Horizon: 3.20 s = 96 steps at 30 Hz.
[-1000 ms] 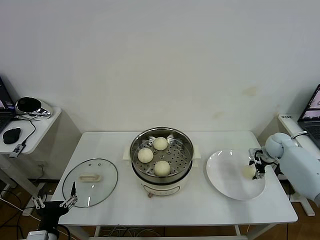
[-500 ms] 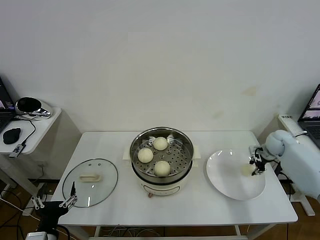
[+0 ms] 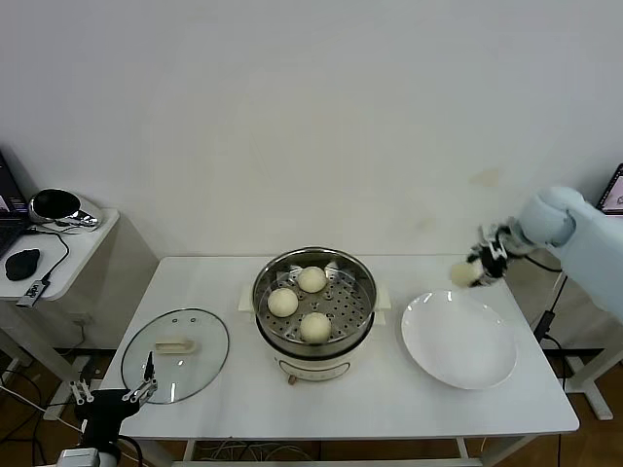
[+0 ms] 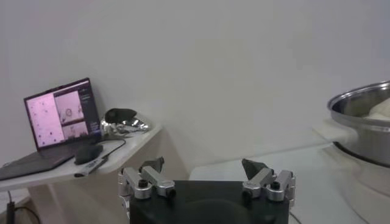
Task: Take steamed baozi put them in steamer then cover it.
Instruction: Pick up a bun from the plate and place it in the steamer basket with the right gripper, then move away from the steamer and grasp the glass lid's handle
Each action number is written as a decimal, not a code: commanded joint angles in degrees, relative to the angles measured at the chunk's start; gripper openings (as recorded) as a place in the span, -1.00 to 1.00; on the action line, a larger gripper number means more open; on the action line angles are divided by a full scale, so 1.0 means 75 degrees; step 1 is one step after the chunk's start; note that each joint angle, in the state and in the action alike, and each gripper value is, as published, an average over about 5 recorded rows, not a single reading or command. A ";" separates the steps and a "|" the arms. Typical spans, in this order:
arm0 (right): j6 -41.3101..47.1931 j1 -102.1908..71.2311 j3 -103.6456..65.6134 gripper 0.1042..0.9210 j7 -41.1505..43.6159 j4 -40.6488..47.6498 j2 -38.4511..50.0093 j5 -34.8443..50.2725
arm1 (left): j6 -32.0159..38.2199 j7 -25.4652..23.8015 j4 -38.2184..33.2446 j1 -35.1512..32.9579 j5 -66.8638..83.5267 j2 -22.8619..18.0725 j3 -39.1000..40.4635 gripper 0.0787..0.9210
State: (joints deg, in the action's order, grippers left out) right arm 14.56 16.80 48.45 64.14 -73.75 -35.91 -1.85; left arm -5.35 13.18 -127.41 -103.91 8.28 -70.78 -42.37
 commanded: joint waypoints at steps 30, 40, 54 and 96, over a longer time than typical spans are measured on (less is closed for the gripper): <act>0.3604 0.0909 0.3183 0.10 -0.2577 -0.0520 -0.3466 0.3595 | -0.0033 0.0002 0.0077 0.0209 -0.0025 -0.0159 0.0076 0.77; 0.3602 0.0674 0.2902 0.10 -0.2544 -0.0449 -0.3304 0.3416 | -0.0034 -0.0001 0.0098 0.0234 -0.0033 -0.0161 0.0111 0.77; 0.3601 0.1287 0.1471 0.74 -0.2613 -0.1845 -0.1939 0.4198 | -0.0064 -0.0006 0.0224 0.0307 -0.0007 -0.0072 0.0102 0.77; -0.2643 -1.4337 -1.3840 0.76 -0.7712 -0.4671 -0.5391 0.1040 | 0.1895 0.1093 0.4178 0.1370 -1.0195 0.0261 -0.0627 0.77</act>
State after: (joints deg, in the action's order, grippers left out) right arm -4.90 -69.83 -31.11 9.13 -103.91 -65.03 8.97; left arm 8.49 17.67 -110.27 -97.36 -28.77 -74.10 -44.56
